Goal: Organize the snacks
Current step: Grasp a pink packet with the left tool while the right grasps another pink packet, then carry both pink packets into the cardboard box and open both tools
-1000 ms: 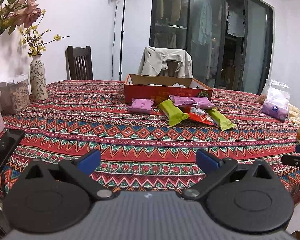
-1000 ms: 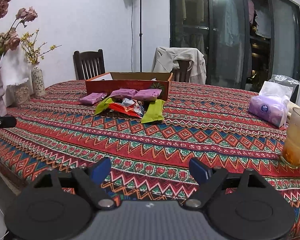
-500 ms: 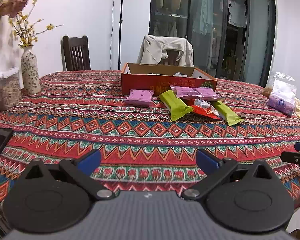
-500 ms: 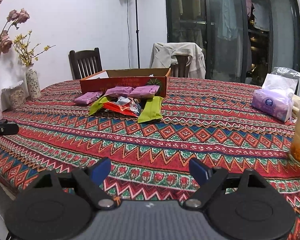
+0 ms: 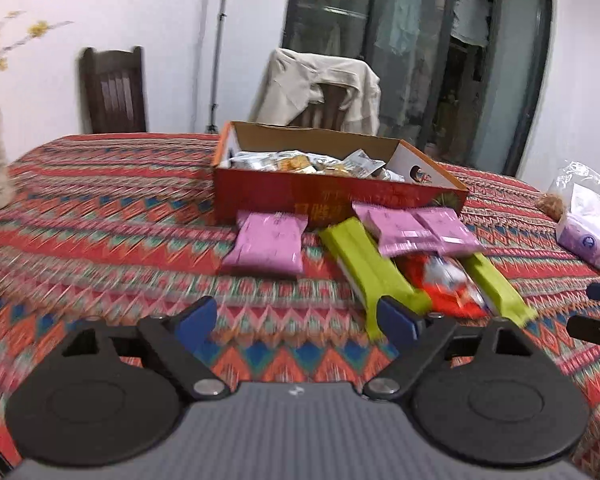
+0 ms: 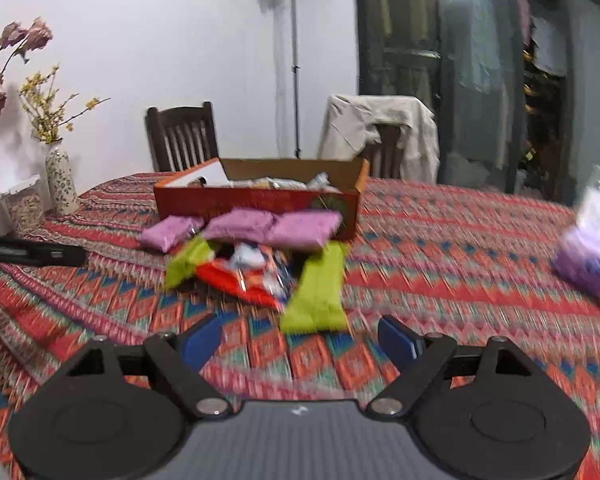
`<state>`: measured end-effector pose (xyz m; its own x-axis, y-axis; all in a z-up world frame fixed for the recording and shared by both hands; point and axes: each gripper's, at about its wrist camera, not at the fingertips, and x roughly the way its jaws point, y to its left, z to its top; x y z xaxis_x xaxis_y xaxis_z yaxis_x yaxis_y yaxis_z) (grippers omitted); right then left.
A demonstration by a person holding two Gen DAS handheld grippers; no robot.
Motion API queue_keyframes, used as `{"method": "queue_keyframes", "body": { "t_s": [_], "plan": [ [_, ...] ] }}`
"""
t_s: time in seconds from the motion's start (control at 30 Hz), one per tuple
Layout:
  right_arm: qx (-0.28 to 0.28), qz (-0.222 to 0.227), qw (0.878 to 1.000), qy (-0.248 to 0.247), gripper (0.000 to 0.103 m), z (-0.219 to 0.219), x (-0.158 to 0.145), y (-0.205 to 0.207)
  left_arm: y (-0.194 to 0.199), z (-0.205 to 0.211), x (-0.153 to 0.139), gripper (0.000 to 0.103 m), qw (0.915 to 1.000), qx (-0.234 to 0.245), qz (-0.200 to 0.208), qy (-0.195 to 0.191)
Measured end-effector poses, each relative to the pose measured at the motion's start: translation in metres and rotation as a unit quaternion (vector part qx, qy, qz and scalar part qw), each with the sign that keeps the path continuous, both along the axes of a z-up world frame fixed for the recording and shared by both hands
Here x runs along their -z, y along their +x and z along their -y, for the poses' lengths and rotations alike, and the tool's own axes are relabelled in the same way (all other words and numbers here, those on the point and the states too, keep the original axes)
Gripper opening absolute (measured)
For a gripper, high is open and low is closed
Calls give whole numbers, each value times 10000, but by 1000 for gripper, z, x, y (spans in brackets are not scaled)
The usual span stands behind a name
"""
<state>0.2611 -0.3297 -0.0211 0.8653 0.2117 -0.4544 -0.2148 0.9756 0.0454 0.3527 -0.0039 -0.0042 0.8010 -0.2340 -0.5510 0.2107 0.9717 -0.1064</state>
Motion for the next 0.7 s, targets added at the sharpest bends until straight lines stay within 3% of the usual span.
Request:
{"method": "queue_keyframes", "body": {
  "t_s": [0.1,0.27,0.47,0.57,0.7],
  "plan": [
    [-151,56,9998,-99,84,-12,-10,36,44,6,6,82,9996,68,-86,246],
    [51,14,10000,68,83,-19,-14,107,103,17,30,76,9980,52,-133,614],
    [309,-331,9983,371,80,-30,5,184,126,11,47,66,9993,35,-191,316],
    [231,-444,9977,447,66,-34,17,194,126,7,46,63,9996,93,-217,160],
    [225,-481,9973,508,61,-33,25,195,124,5,46,62,9997,90,-210,79]
  ]
}}
